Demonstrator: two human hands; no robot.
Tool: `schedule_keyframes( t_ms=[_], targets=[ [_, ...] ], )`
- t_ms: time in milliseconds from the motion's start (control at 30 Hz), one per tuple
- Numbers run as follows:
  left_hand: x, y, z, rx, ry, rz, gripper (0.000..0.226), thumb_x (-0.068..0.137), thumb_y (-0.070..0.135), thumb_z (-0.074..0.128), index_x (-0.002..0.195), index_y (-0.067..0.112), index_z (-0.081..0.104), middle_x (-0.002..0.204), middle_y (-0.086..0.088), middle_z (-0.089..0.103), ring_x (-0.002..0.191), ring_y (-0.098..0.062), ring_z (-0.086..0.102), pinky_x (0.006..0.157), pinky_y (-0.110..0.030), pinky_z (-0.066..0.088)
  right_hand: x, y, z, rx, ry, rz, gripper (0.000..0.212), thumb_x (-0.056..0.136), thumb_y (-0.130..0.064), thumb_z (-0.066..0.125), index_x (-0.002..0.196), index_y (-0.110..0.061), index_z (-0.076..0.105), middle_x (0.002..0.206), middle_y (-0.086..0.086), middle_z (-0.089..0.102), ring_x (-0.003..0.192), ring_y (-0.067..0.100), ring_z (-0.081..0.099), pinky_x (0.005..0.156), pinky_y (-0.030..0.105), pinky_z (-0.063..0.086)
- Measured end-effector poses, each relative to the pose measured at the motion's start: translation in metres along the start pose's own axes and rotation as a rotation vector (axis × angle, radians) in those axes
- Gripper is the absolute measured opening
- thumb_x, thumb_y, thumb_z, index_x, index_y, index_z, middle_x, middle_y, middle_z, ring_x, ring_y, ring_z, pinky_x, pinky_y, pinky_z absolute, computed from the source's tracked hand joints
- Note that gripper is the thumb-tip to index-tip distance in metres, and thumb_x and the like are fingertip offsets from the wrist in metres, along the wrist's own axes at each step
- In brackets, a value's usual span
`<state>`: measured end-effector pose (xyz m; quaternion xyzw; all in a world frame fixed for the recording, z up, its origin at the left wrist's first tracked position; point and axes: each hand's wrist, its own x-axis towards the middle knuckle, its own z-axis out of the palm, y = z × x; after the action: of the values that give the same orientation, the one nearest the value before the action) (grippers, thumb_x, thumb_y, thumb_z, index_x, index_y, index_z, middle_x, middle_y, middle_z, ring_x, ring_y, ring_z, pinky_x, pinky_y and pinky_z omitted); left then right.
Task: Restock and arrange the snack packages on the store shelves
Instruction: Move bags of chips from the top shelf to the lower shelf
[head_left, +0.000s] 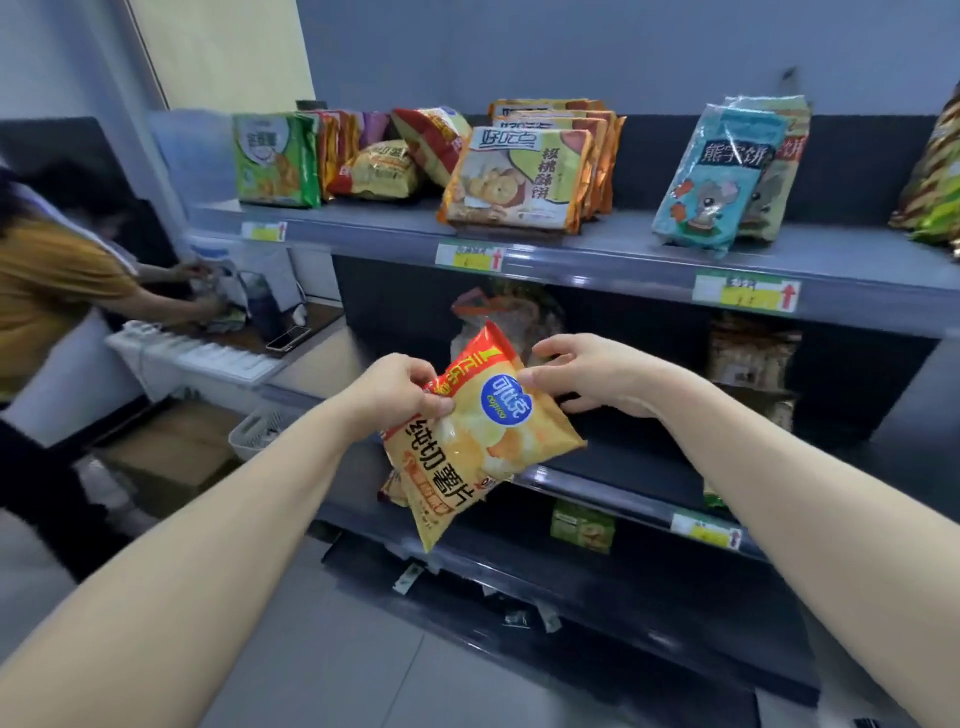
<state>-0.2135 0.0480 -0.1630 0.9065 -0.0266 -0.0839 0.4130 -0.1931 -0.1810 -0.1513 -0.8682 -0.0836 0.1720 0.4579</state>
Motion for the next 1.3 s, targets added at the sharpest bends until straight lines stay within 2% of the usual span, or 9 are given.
schedule_keyframes(
  t_ms=[133, 267, 367, 500, 633, 933, 1067, 1200, 1300],
  targets=[
    [0.017, -0.048, -0.034, -0.123, 0.138, -0.066, 0.013, 0.083, 0.018, 0.070, 0.079, 0.008, 0.063, 0.083, -0.008, 0.071, 0.077, -0.024, 0.068, 0.066, -0.032, 0.055, 0.044, -0.007, 0.043, 0.018, -0.052, 0.058, 0.096, 0.071, -0.050, 0.076, 0.148, -0.020, 0.027, 0.146, 0.000, 0.041, 0.124, 0.020, 0.050, 0.101, 0.041, 0.045],
    [0.036, -0.092, -0.072, -0.212, 0.146, -0.088, 0.012, 0.085, 0.020, 0.068, 0.078, 0.012, 0.062, 0.077, -0.002, 0.068, 0.070, -0.016, 0.065, 0.057, -0.028, 0.049, 0.092, -0.029, 0.094, 0.145, 0.182, 0.087, 0.101, 0.069, -0.042, 0.080, 0.149, -0.022, 0.021, 0.147, 0.005, 0.040, 0.124, 0.025, 0.049, 0.102, 0.045, 0.044],
    [0.052, -0.125, -0.098, -0.301, 0.138, -0.134, 0.012, 0.086, 0.021, 0.066, 0.081, 0.012, 0.062, 0.084, -0.006, 0.071, 0.076, -0.019, 0.067, 0.068, -0.034, 0.053, 0.122, -0.042, 0.129, 0.358, 0.301, 0.148, 0.100, 0.068, -0.037, 0.082, 0.146, -0.020, 0.022, 0.138, 0.008, 0.048, 0.115, 0.024, 0.055, 0.092, 0.042, 0.051],
    [0.070, -0.155, -0.127, -0.405, 0.122, -0.164, 0.012, 0.088, 0.022, 0.065, 0.082, 0.012, 0.062, 0.083, -0.005, 0.070, 0.074, -0.017, 0.067, 0.062, -0.031, 0.052, 0.150, -0.060, 0.166, 0.460, 0.170, 0.178, 0.043, 0.080, -0.028, 0.074, 0.118, -0.018, 0.056, 0.114, 0.001, 0.067, 0.104, 0.019, 0.061, 0.095, 0.045, 0.049],
    [0.085, -0.174, -0.143, -0.467, 0.084, -0.206, 0.016, 0.090, 0.027, 0.063, 0.085, 0.012, 0.062, 0.080, -0.003, 0.070, 0.070, -0.014, 0.066, 0.053, -0.027, 0.046, 0.171, -0.080, 0.190, 0.500, 0.115, 0.188, 0.035, 0.082, -0.025, 0.071, 0.113, -0.016, 0.057, 0.105, 0.003, 0.072, 0.095, 0.023, 0.069, 0.077, 0.038, 0.055],
    [0.130, -0.205, -0.163, -0.546, 0.088, -0.195, 0.022, 0.096, 0.021, 0.052, 0.110, 0.007, 0.062, 0.096, -0.008, 0.071, 0.078, -0.017, 0.067, 0.059, -0.028, 0.052, 0.232, -0.090, 0.200, 0.589, 0.128, 0.157, 0.035, 0.085, -0.013, 0.068, 0.116, -0.018, 0.051, 0.106, 0.000, 0.069, 0.090, 0.014, 0.067, 0.065, 0.027, 0.051],
    [0.159, -0.209, -0.173, -0.482, 0.138, -0.146, 0.029, 0.095, 0.011, 0.052, 0.123, 0.009, 0.059, 0.115, -0.012, 0.066, 0.098, -0.024, 0.063, 0.078, -0.031, 0.050, 0.273, -0.092, 0.200, 0.525, 0.144, 0.129, 0.043, 0.085, -0.014, 0.068, 0.121, -0.026, 0.046, 0.116, -0.004, 0.062, 0.104, 0.015, 0.057, 0.088, 0.035, 0.043],
    [0.192, -0.221, -0.184, -0.424, 0.155, -0.125, 0.032, 0.095, 0.011, 0.052, 0.127, 0.012, 0.057, 0.117, -0.009, 0.065, 0.110, -0.026, 0.059, 0.086, -0.033, 0.045, 0.308, -0.093, 0.199, 0.479, 0.143, 0.096, 0.049, 0.086, -0.019, 0.067, 0.128, -0.024, 0.043, 0.118, -0.005, 0.056, 0.113, 0.016, 0.051, 0.086, 0.035, 0.043],
    [0.210, -0.232, -0.186, -0.459, 0.166, -0.135, 0.039, 0.095, 0.010, 0.051, 0.134, 0.012, 0.053, 0.118, -0.009, 0.064, 0.103, -0.021, 0.059, 0.081, -0.028, 0.045, 0.329, -0.092, 0.201, 0.450, 0.151, 0.057, 0.049, 0.087, -0.017, 0.067, 0.130, -0.021, 0.043, 0.118, -0.005, 0.055, 0.111, 0.014, 0.051, 0.086, 0.032, 0.043]
  ],
)
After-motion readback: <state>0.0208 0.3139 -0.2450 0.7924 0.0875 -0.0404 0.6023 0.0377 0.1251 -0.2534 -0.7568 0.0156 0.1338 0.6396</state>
